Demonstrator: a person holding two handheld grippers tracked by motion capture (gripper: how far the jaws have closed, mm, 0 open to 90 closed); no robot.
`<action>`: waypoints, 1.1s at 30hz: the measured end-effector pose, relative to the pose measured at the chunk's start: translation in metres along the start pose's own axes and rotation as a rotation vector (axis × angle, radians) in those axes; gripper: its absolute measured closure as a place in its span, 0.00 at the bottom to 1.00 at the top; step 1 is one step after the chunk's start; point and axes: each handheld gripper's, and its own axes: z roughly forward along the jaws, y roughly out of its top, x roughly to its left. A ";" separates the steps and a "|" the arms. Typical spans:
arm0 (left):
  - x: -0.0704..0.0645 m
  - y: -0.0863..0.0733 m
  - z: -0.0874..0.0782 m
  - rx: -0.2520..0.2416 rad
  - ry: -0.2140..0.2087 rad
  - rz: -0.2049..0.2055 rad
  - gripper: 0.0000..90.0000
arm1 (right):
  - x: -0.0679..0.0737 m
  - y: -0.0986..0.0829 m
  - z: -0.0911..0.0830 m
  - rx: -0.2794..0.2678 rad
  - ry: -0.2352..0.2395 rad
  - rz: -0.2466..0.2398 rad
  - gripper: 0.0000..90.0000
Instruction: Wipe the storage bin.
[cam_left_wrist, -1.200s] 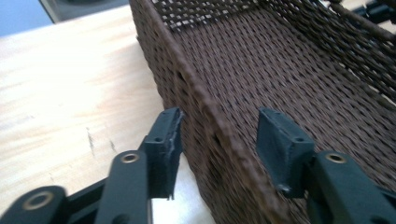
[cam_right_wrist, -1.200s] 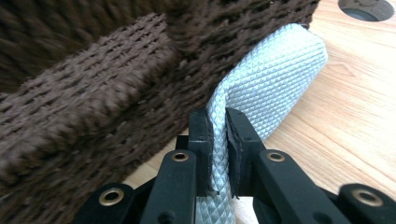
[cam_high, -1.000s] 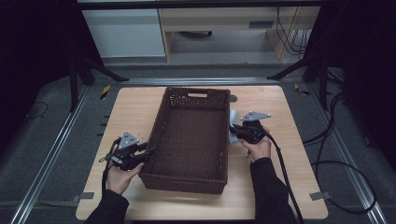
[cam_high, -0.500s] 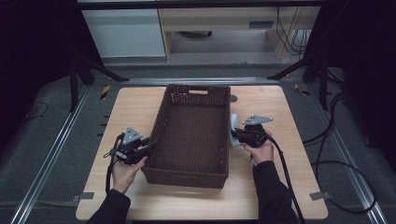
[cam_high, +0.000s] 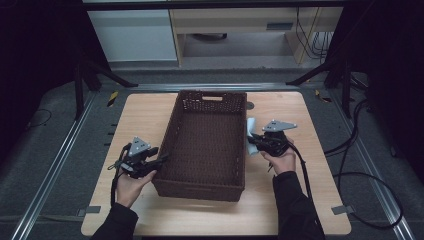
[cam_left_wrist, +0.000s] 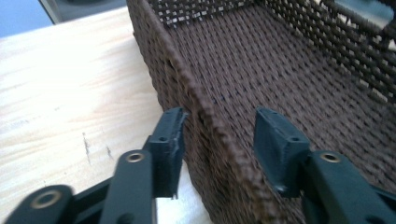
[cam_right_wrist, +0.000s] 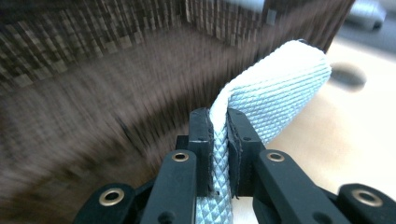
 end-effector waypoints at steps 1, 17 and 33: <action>0.000 -0.001 0.001 0.005 -0.002 0.003 0.63 | 0.002 0.005 -0.005 -0.017 0.001 -0.007 0.91; -0.002 0.001 0.005 -0.015 0.019 -0.008 0.76 | 0.013 -0.052 0.021 0.162 0.027 0.035 0.91; 0.000 0.007 0.015 -0.015 0.040 -0.016 0.75 | 0.020 -0.005 -0.025 -0.006 0.024 -0.045 0.91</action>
